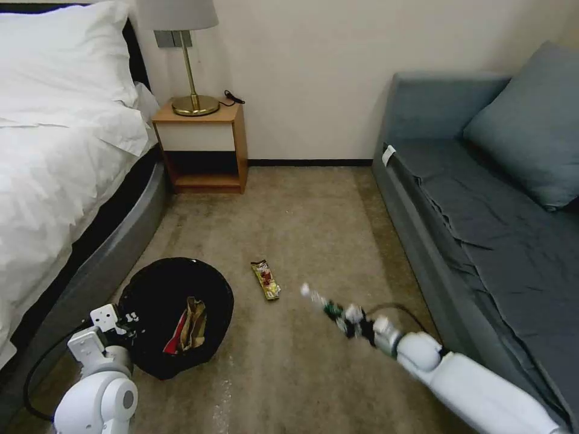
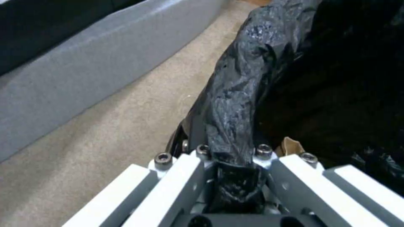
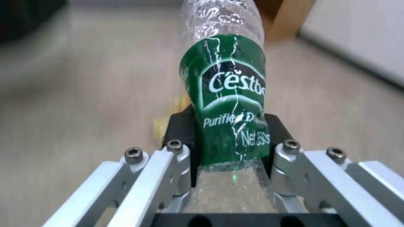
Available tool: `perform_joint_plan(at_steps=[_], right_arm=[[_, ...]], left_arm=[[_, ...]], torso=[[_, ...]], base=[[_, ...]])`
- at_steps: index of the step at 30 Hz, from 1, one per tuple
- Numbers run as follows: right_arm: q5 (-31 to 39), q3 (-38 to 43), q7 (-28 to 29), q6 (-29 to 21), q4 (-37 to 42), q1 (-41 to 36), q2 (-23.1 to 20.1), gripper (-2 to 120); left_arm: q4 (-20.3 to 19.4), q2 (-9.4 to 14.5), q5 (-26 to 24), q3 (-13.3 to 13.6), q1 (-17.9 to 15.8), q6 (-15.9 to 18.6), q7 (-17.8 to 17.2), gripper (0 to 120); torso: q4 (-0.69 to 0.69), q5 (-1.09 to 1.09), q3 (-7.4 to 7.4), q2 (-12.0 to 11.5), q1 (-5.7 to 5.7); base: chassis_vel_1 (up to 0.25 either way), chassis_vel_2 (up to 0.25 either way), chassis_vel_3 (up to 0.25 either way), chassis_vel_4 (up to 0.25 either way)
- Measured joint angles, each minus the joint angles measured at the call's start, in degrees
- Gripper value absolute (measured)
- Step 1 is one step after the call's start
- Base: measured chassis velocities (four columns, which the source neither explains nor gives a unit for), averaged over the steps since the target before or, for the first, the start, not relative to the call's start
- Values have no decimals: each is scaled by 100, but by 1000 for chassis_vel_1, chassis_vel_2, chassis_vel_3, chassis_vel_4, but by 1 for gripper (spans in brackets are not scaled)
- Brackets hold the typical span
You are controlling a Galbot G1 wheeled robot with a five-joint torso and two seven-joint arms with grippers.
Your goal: Pick up the trash bin, then pick up the garbage on the floor and place it into the trash bin.
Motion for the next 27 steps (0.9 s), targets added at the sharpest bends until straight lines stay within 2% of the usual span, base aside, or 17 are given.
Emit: perform_joint_plan(at_steps=[2,3,7,8,11,12,13,17,21,24,27], right_arm=[[462,-108,433,-351,1018,336,-29,22],[462,-108,433,-351,1018,336,-29,22],[1140,-967,1427,-849,2014,996,373,22],[1140,-967,1427,-849,2014,996,373,22],[1511,-1862,2085,-948,2076,1398,851,22],[1547,-2133,2229,-952,1996,1510,1027,22],[1547,-2133,2229,-952,1996,1510,1027,22],[1514,-2964,2617,-860,1323,1815,1890,22],[1418,-3205,2761,-831,992,1816,2205,22],[1402,-3257,2805,-855,976,1795,2215,22],[1378,-3293,2859,-926,1003,1770,2146,36]], left_arm=[[8,-26,50,89,-6,1,2,3],[8,-26,50,89,-6,1,2,3],[5,-76,152,179,13,3,5,3],[5,-76,152,179,13,3,5,3],[-32,-114,206,216,34,4,17,3],[-54,-126,223,225,37,4,17,3],[-54,-126,223,225,37,4,17,3],[-141,-190,244,270,57,12,27,3],[-190,-218,264,274,74,18,25,3],[-200,-226,269,272,78,18,25,3],[-215,-233,279,275,80,21,25,3]], torso=[[0,-1,-1,0,0],[0,-1,-1,0,0],[1,-1,-1,1,0],[1,-1,-1,1,0],[1,-1,-1,1,0],[1,0,-1,1,0],[1,0,-1,1,0],[2,0,0,1,0],[1,0,0,1,0],[0,0,0,1,0],[0,0,0,1,0]], base=[[0,0,0,0],[0,0,0,0],[0,0,0,0],[0,0,0,0],[0,0,0,0],[0,0,0,0],[0,0,0,0],[0,0,0,0],[0,0,0,0],[0,0,0,0],[0,0,0,0]])
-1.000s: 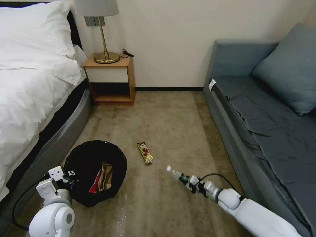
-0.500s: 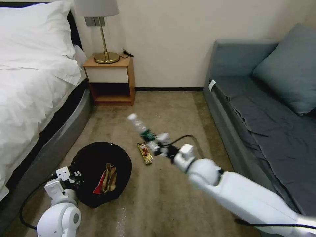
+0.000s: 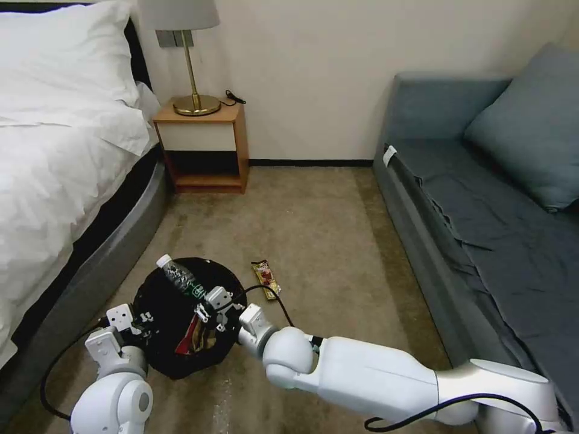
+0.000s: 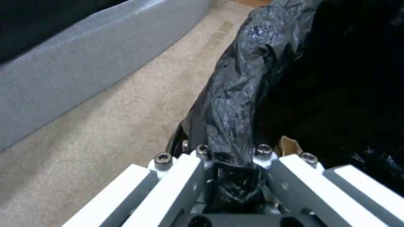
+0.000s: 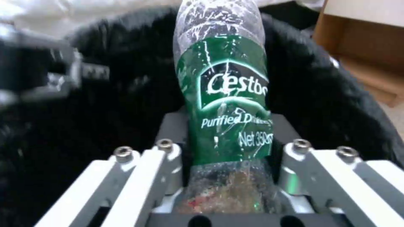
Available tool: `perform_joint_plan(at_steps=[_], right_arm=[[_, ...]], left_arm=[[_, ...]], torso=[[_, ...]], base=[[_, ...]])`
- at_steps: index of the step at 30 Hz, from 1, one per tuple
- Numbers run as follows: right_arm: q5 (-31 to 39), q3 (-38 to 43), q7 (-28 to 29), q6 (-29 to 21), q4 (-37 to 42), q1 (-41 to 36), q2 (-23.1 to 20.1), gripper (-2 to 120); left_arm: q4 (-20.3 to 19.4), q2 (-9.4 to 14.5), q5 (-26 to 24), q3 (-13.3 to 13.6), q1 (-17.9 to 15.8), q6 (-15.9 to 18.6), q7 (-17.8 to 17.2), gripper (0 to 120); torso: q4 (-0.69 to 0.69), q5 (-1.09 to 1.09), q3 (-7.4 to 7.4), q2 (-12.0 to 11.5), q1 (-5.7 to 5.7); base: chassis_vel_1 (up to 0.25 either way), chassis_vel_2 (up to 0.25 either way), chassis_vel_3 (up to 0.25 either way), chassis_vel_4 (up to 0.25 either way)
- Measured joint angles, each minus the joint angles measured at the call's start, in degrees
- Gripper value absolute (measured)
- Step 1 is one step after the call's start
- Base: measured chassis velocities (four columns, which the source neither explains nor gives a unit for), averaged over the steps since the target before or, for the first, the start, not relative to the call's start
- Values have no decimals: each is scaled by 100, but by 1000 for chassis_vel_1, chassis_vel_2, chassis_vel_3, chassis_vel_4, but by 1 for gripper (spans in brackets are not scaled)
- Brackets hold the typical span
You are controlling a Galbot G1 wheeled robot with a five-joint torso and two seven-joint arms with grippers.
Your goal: Pick up the trash bin, then pick up the garbage on the floor and place it into the trash bin.
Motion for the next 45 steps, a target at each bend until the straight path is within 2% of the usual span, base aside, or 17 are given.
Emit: perform_joint_plan(at_steps=[6,10,11,12,17,21,23,25,27,31,32,33,36,37,38,41,45], right_arm=[[-9,19,39,-43,92,-46,-78,51],[-6,63,46,-59,168,-76,-144,69],[-6,63,46,-59,168,-76,-144,69],[-3,73,45,-64,197,-91,-145,77],[-13,140,46,-69,263,-115,-130,93],[-21,697,54,-67,599,-202,-171,99],[-102,1265,53,-90,901,-310,-332,100],[-449,2202,60,-107,1306,-561,-687,100],[-624,2511,71,-90,1435,-670,-803,100],[-1466,4043,316,-83,2190,-1688,-1235,100],[-1466,4043,316,-83,2190,-1688,-1235,100],[-1762,4536,431,-168,2445,-2206,-1300,100],[-2349,5329,617,-243,2849,-3090,-1289,100],[-2687,5705,694,-241,3090,-3669,-1208,100],[-2687,5705,694,-241,3090,-3669,-1208,100],[-3226,6072,781,-154,3468,-4803,-860,100],[-3535,6057,804,-86,3648,-5403,-405,100]], left_arm=[[0,-11,26,18,-6,3,1,3],[-22,-22,49,27,-6,7,7,3],[-22,-22,49,27,-6,7,7,3],[-33,-23,51,27,2,8,8,3],[-43,-26,54,17,16,9,11,3],[-44,-27,53,6,17,9,13,3],[-44,-18,41,-13,12,8,14,3],[-43,3,-5,-75,-5,6,15,3],[-43,10,-29,-96,-12,6,16,3],[-44,50,-147,-184,-23,1,17,3],[-44,50,-147,-184,-23,1,17,3],[-43,62,-172,-208,-30,0,16,3],[-27,68,-221,-239,-45,-5,15,3],[-17,75,-243,-250,-52,-6,15,3],[-17,75,-243,-250,-52,-6,15,3],[10,90,-260,-275,-67,-12,11,3],[11,96,-272,-303,-70,-17,9,3]], torso=[[0,1,0,0,0],[0,1,0,0,0],[0,1,0,0,0],[0,1,0,0,0],[0,1,0,-1,0],[2,1,0,-1,0],[3,2,0,0,0],[-1,2,0,0,0],[0,2,0,0,0],[0,2,0,-1,0],[0,2,0,-1,0],[-1,3,0,-1,0],[-2,3,0,-1,-1],[-1,2,0,-1,0],[-1,2,0,-1,0],[-1,1,-1,-1,-1],[-1,1,-1,-1,0]], base=[[0,0,0,0],[0,0,0,0],[0,0,0,0],[0,0,0,0],[0,0,0,0],[0,0,0,0],[0,0,0,0],[0,0,0,0],[0,0,0,0],[0,0,0,0],[0,0,0,0],[0,0,0,0],[0,0,0,0],[0,0,0,0],[0,0,0,0],[0,0,0,0],[0,0,0,0]])
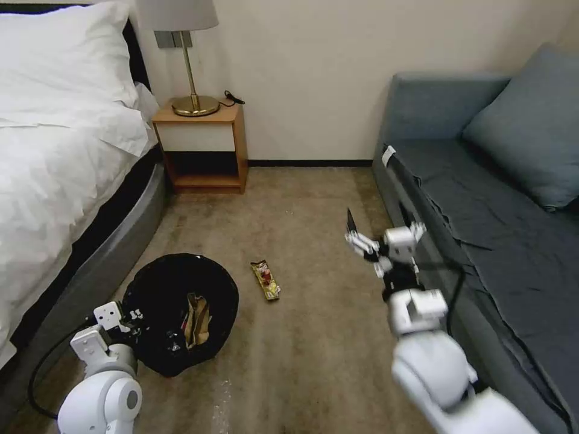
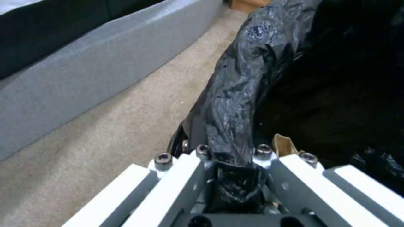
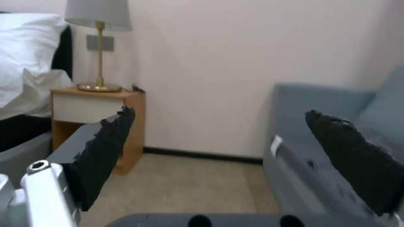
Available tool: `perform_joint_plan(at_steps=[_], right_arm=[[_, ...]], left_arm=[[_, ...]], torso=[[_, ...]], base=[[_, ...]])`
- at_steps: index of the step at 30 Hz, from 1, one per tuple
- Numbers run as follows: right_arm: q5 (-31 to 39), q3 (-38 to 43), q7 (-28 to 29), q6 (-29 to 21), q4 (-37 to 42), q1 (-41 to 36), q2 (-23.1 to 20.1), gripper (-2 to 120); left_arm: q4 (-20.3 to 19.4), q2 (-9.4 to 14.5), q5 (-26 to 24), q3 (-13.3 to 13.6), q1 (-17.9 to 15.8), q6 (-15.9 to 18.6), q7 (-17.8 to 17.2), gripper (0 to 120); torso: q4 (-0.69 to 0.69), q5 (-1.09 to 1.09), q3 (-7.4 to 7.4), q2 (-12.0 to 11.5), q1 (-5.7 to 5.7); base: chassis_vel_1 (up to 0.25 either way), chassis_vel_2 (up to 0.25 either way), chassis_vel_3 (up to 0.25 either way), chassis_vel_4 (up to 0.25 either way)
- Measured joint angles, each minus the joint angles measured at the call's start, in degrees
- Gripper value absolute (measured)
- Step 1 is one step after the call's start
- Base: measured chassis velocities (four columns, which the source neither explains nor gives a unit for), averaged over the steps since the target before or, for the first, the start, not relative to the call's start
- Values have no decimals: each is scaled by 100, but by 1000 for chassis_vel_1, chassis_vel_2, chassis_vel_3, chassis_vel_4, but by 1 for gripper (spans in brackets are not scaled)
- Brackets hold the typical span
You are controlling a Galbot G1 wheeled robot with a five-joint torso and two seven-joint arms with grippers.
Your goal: Pick up the trash bin, then pick up the garbage on the floor and place it into the trash bin.
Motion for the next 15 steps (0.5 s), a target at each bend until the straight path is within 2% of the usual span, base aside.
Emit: perform_joint_plan(at_steps=[2,6,15], right_arm=[[-198,-83,-1,53,22,-267,295,100],[-346,-191,-35,154,-49,-460,531,100],[-402,-280,-177,391,-223,-447,557,100]], left_arm=[[0,0,-5,-8,0,-5,-1,3],[-30,-10,-8,-16,-2,-7,-2,3],[-70,-26,-12,-40,14,-7,-7,3]], torso=[[1,-1,0,0,0],[0,0,0,0,0],[1,0,0,0,0]], base=[[0,0,0,0],[0,0,0,0],[0,0,0,0]])
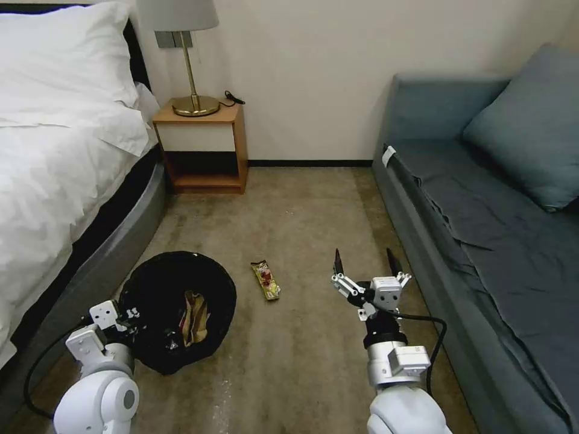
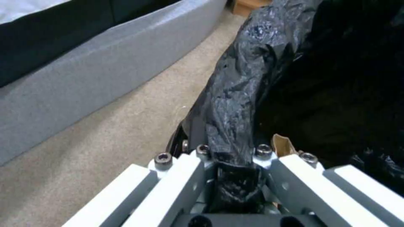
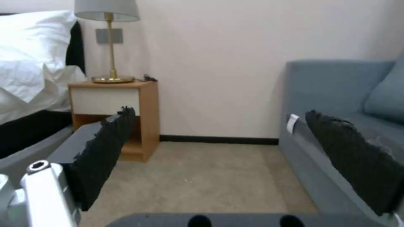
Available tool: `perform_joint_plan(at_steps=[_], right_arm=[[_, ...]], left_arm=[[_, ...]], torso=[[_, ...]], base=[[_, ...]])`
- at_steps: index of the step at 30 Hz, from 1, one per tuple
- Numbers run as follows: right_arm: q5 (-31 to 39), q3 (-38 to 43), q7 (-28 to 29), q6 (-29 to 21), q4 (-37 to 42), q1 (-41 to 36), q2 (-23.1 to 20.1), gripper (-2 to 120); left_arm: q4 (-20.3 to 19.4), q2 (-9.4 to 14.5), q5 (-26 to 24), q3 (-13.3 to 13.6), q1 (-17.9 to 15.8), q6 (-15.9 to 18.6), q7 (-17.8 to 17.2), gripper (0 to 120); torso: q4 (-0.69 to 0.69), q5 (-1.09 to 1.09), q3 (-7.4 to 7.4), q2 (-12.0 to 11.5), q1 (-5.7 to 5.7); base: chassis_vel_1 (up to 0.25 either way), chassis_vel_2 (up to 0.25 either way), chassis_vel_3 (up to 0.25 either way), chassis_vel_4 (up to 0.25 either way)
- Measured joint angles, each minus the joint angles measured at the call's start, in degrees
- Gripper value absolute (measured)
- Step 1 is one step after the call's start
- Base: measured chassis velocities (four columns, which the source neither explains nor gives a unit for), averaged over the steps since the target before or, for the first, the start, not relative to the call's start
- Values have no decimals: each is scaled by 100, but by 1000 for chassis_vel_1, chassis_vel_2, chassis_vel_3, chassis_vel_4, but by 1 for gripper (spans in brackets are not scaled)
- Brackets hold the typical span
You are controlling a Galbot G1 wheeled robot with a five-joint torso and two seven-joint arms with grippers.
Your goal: Pick up the trash bin, then pick up the garbage on the floor and place it into the trash bin.
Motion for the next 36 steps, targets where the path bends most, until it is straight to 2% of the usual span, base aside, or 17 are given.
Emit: perform_joint_plan(at_steps=[9,31,36], right_arm=[[10,-21,-28,55,-85,46,-28,100],[61,-59,-63,101,-276,224,-98,100],[239,-96,-218,225,-406,396,-258,100]], left_arm=[[-11,-8,-1,-23,-8,0,-5,3],[40,3,-20,-33,-48,-7,-11,3],[32,6,-24,-34,-36,-12,-10,3]], torso=[[0,0,0,0,0],[-1,0,1,0,1],[-1,0,1,0,1]], base=[[-93,103,104,-85],[-199,198,199,-201],[-161,153,161,-166]])
